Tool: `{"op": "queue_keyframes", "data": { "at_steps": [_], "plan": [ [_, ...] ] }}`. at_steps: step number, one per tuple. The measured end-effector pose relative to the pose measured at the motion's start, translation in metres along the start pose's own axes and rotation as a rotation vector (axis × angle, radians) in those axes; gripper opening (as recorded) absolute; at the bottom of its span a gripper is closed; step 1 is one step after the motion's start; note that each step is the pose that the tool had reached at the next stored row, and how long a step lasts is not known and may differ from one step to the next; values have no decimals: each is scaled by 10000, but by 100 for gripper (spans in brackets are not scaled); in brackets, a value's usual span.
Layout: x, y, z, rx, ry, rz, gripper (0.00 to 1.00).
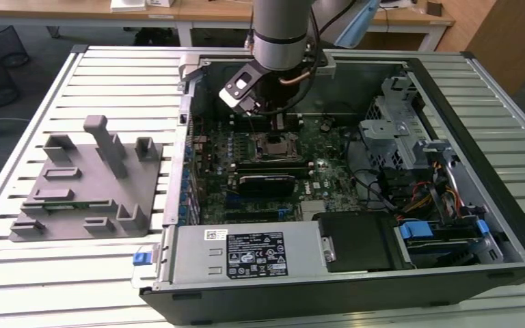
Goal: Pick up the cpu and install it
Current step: 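Close the cpu cover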
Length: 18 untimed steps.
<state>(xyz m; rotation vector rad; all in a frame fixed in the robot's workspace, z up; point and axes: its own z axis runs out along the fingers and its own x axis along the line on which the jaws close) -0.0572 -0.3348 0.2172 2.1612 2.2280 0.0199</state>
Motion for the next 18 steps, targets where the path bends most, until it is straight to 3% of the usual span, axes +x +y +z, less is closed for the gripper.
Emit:
{"op": "queue_keyframes", "data": {
  "at_steps": [6,13,18],
  "plan": [
    [5,-112,60,-1,1,-8,11],
    [9,-132,178,5,-5,-10,11],
    [11,-131,185,-5,4,-9,11]
  ]
}}
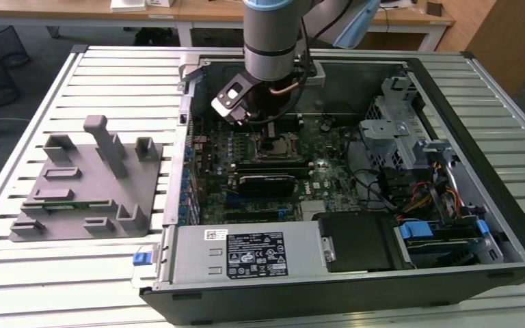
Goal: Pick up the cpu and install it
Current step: 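Close the cpu cover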
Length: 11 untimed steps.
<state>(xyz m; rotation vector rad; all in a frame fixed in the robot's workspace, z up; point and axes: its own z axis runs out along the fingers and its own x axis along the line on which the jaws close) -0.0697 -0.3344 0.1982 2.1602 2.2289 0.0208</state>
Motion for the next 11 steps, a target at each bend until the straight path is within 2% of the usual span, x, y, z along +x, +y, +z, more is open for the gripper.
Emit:
{"op": "queue_keyframes", "data": {
  "at_steps": [1,4,11],
  "plan": [
    [2,2,-12,-13,17,0,11],
    [-2,3,-85,4,-3,-1,11],
    [0,3,-43,4,-4,-1,11]
  ]
}}
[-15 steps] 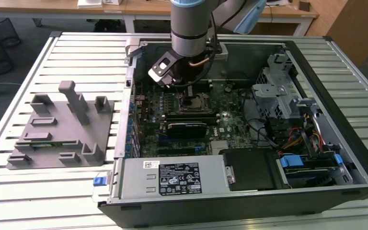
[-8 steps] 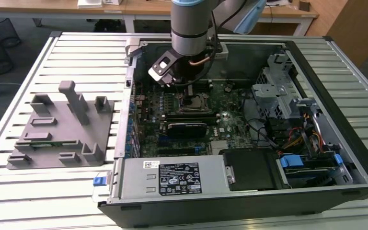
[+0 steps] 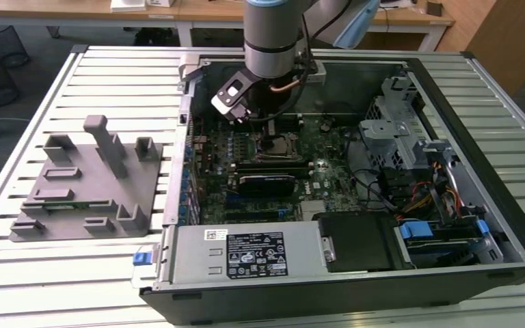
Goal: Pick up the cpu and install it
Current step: 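Close the cpu cover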
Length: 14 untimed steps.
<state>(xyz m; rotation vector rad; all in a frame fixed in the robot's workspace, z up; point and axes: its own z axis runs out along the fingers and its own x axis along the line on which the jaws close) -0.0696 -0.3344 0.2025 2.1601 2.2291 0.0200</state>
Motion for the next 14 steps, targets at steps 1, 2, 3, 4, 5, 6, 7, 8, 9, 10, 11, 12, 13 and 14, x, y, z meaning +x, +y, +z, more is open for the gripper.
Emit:
{"op": "queue_keyframes", "data": {
  "at_steps": [1,2,3,4,5,6,7,8,9,10,11,12,13,14],
  "plan": [
    [1,1,6,0,0,0,11],
    [2,5,9,1,-1,-1,11],
    [3,12,14,1,-1,-1,11],
    [5,22,19,4,-1,0,11],
    [6,34,25,8,-3,-1,11],
    [8,47,31,9,-1,0,11],
    [9,60,37,13,-1,-1,11],
    [11,73,40,19,-4,1,11],
    [12,84,42,23,-6,0,11],
    [14,97,44,24,-5,0,11],
    [17,103,45,23,-4,0,11],
    [18,106,45,20,-1,-1,11],
    [19,107,44,19,2,0,11],
    [22,109,38,13,9,0,11]
  ]
}}
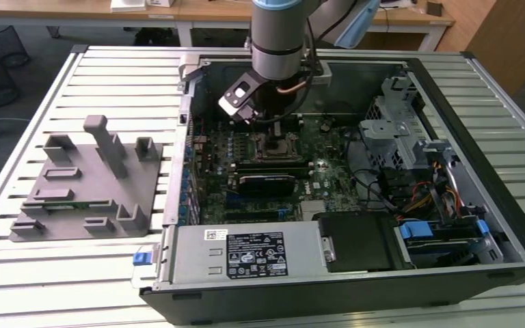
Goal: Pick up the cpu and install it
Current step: 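Close the cpu cover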
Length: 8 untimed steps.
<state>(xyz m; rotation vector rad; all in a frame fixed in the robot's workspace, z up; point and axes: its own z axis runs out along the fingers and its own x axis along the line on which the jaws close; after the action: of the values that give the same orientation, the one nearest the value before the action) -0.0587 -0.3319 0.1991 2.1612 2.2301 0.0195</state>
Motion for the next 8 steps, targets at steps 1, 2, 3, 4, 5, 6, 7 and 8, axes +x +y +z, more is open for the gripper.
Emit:
{"op": "queue_keyframes", "data": {
  "at_steps": [1,2,3,4,5,6,7,8],
  "plan": [
    [1,1,-13,2,-2,-1,11],
    [1,1,-34,6,-7,-2,11],
    [0,1,-60,7,-8,-1,11],
    [0,2,-91,6,-6,-1,11],
    [0,3,-128,8,-10,-1,11],
    [-1,5,-168,7,-8,-1,11],
    [-2,6,-204,8,-9,-1,11],
    [-2,7,-225,8,-9,0,11]
  ]
}}
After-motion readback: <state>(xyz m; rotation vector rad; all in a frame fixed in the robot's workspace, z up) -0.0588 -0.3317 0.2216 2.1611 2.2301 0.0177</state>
